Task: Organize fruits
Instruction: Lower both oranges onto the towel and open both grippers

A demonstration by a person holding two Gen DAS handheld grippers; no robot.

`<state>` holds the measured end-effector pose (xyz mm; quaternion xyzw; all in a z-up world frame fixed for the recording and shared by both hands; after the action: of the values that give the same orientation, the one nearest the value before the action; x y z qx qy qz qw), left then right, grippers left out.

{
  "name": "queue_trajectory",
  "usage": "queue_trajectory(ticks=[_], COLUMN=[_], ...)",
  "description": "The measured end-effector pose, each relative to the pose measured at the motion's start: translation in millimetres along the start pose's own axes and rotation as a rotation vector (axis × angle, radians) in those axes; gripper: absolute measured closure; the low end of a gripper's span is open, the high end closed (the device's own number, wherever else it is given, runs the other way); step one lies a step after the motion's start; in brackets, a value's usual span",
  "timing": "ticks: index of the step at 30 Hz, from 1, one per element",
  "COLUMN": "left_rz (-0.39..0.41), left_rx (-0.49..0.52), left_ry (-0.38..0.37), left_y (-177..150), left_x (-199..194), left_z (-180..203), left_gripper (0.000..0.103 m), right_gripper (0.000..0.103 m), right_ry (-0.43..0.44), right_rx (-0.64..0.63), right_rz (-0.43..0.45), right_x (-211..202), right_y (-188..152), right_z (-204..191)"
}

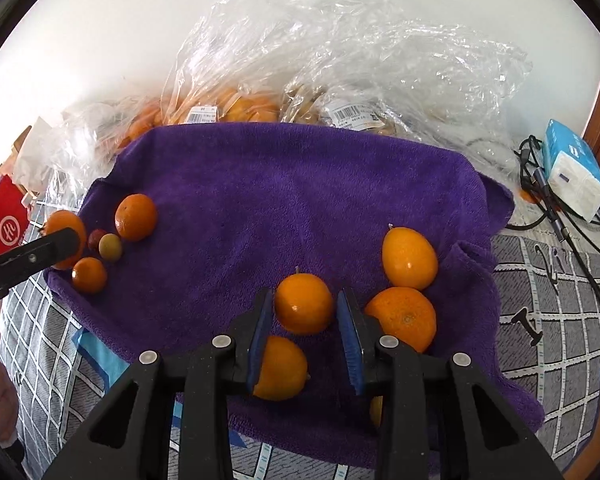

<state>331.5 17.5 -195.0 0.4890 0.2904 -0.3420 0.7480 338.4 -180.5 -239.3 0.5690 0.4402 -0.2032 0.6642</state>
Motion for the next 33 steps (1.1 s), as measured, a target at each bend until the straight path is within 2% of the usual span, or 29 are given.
queue_trajectory(ticks=[2,6,10,23,28,33], left_rz=[-0.013,-0.041,-0.077,-0.118,-0.122,-0.099], left_rx=[0.006,0.024,0.049,0.067,0.067,0.067], left_ry=[-0.002,0.001,0.038,0.098,0.115,0.093], left_y=[-0.7,-4.2,-10.9,-19.8,-21.5,-19.9], left_x=[5.4,17.3,30.8,46.0,45.7,28.0], left_z=[4.8,16.4,23.2,24.5,24.0,31.4], left_gripper=[0.063,0.063,0.063,0.063,0.059,0.048], right_gripper=[0.061,0.06,0.06,0.06,0.06,0.06], right_ry=[-0.01,-0.034,-0.079,-0.115,-0.122,-0.136], right_rx=[-0.002,0.006,0.027,0.071,0.081,0.089], right_rz=[0.011,0.061,0.086,0.071,0.058,0.058], right_x=[-7.6,-33.2,-49.1,-52.2,-54.0,-66.2], right_y=[-0.1,-3.6,-12.7,-27.2,-33.2,-35.7], right_z=[0.9,6.2,18.0,34.3,34.6,35.0])
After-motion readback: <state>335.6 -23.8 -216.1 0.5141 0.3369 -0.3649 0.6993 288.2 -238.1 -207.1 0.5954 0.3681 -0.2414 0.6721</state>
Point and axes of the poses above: each gripper's, at about its wrist camera, not at the fingertips, and x roughly the way its jaws point, z to its right, y to its top, the point moved 7 cm from there along x, roughly the way its jaws point, and after that the axes turned 8 degrees about -x, right-handed, at the moved point
